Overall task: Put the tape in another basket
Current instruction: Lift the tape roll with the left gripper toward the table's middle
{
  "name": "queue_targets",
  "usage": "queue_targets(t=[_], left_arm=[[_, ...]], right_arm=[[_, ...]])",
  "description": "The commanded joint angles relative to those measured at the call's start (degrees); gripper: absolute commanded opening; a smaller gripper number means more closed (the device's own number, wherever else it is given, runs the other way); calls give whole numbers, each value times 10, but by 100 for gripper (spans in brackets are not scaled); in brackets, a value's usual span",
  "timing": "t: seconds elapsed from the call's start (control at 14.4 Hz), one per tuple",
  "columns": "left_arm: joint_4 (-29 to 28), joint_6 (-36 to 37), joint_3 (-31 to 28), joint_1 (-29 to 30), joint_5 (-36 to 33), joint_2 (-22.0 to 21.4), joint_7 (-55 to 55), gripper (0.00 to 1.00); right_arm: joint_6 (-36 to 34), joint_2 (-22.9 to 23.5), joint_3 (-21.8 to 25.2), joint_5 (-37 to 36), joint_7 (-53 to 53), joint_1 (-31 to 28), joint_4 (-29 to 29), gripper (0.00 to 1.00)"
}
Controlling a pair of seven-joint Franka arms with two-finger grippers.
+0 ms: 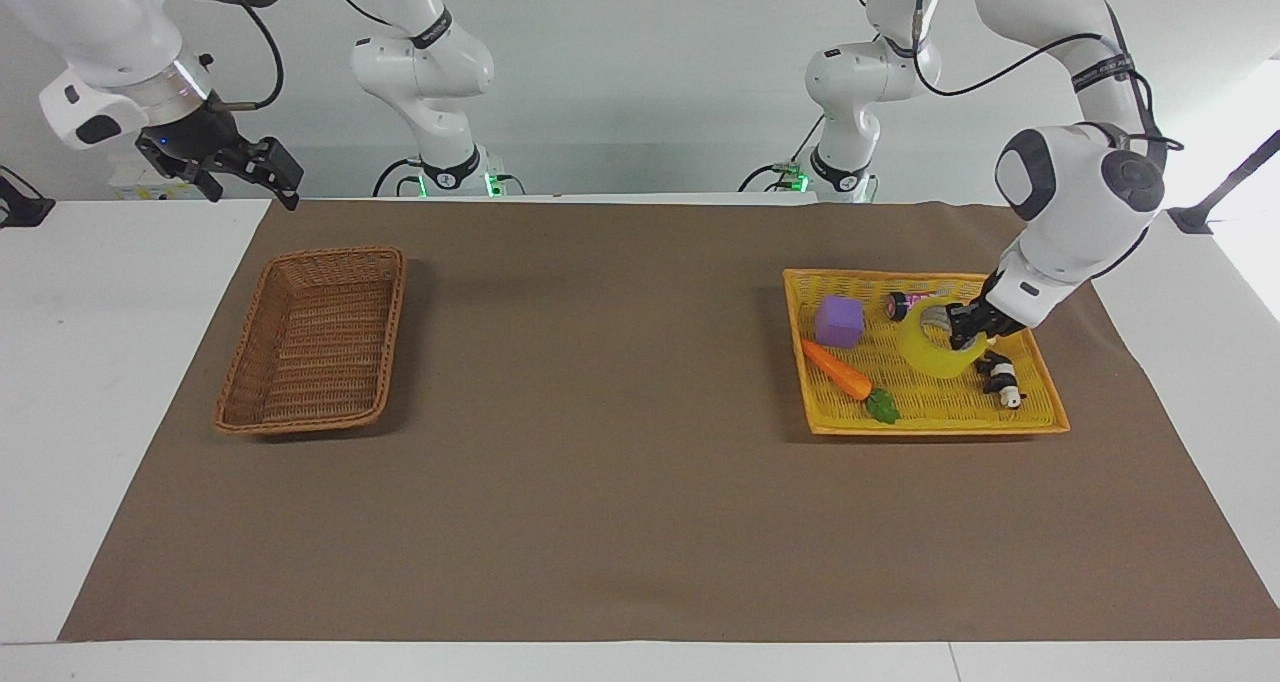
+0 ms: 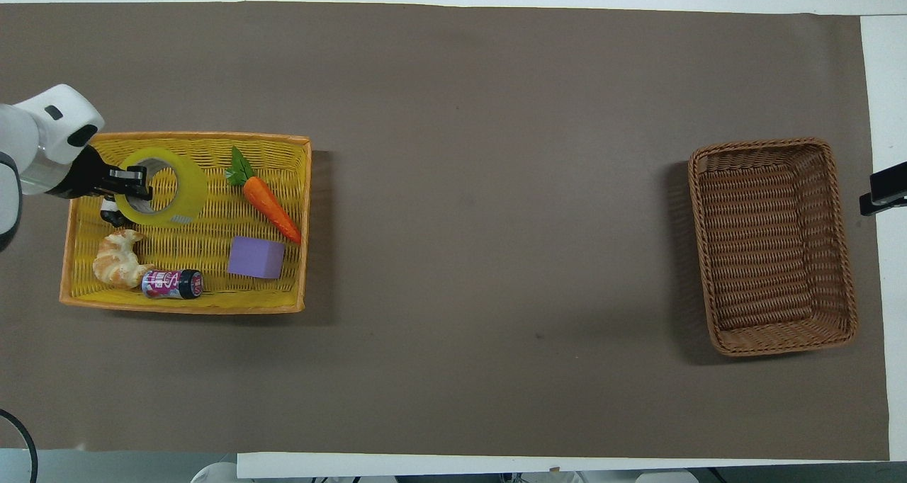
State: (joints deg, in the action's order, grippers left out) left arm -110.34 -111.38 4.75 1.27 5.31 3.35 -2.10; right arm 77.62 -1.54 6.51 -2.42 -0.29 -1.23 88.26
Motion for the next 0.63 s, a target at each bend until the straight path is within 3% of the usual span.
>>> queue_targets(t=[0.0,0.56], left_arm=[[54,30,-3,-34,67,10,54,0],[60,-104,-3,-230,133,17,254,0]], right_arm=[[-3,-10,-4,-2,-15,-7,9,100],[-3,-10,-4,-2,-15,-7,9,100]])
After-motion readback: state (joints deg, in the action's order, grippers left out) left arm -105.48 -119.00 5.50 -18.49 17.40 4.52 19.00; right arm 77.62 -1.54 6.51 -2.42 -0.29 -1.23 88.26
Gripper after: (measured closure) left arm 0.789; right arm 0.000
